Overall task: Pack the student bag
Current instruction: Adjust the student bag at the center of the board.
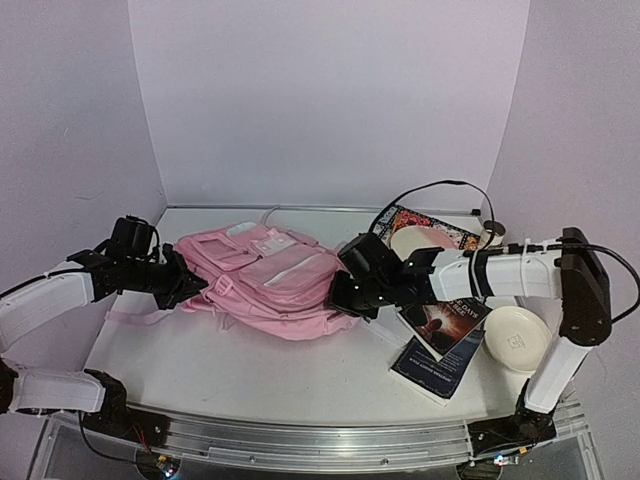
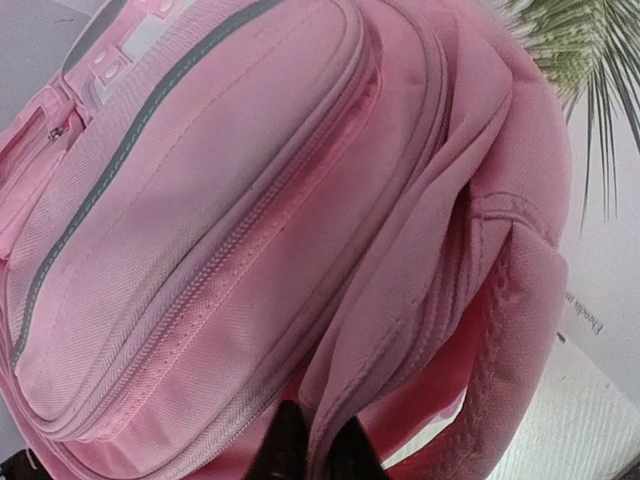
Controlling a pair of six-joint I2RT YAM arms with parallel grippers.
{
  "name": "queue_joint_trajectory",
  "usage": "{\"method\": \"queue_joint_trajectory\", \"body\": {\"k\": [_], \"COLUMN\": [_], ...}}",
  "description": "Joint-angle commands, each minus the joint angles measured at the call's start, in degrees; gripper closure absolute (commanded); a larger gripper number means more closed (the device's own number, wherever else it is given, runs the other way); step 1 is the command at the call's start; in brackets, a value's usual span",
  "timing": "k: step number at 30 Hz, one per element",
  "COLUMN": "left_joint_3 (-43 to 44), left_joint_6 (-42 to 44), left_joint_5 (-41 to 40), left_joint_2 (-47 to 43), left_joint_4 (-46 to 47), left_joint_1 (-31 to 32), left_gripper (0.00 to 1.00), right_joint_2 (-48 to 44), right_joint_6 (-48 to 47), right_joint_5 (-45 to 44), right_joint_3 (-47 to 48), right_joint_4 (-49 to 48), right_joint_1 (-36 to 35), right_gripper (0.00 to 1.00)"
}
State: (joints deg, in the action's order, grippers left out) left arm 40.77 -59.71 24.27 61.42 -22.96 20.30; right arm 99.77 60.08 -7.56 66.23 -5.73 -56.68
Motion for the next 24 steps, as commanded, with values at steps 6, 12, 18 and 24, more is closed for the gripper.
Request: {"method": "queue_joint_trajectory", "body": {"k": [6, 12, 18, 24], "left_joint_3": [-2.1, -0.9, 3.2, 3.0], "left_joint_6": [3.1, 3.3, 1.2, -10.2], "left_joint_5": [8.8, 10.0, 9.9, 7.0], "left_joint_2": [-4.6, -1.3, 5.5, 10.2], "left_joint_4": [-2.0, -1.8, 2.8, 14.7], "left_joint_1": [0.8, 2.3, 6.6, 12.0], "left_gripper": [1.00, 1.00, 1.00, 1.00], "right_joint_2": [4.2, 10.3, 16.0, 15.7], "right_joint_6": [-21.3, -30.3, -36.3, -38.0], "right_joint_5": [0.6, 1.4, 1.5, 1.0], "right_joint_3": [19.7, 25.4, 29.0, 30.3], "right_joint_4": [2.5, 3.4, 4.1, 5.9], "right_joint_1": [3.5, 9.7, 11.9, 11.9], "right_gripper": [1.00, 0.97, 0.88, 0.59]}}
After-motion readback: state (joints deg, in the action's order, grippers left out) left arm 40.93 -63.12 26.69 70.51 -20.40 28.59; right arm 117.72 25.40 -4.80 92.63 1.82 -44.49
